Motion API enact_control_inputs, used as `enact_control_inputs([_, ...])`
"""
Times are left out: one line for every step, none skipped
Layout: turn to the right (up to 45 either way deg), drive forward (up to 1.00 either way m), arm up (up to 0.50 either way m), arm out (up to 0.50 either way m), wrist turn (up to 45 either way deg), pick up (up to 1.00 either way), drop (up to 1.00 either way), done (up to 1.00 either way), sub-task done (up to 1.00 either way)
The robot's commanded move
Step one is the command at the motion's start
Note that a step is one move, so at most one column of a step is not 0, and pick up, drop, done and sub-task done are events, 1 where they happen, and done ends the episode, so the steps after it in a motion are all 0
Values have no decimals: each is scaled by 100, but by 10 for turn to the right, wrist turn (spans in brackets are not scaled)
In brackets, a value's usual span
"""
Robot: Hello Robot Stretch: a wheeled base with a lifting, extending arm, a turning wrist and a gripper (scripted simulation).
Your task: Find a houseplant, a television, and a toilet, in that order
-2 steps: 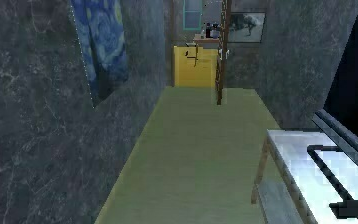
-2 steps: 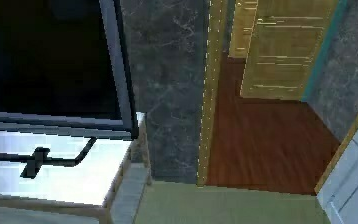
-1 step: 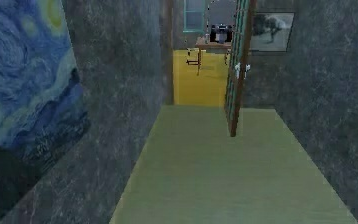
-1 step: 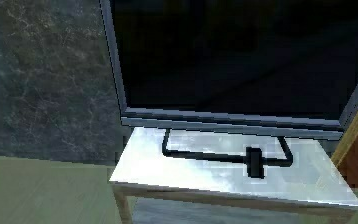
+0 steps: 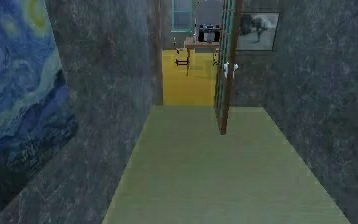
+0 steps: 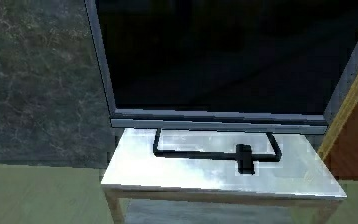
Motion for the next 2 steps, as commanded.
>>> enact_control_inputs([0,100,0,0,0,0,0,0,0])
enact_control_inputs([0,100,0,0,0,0,0,0,0])
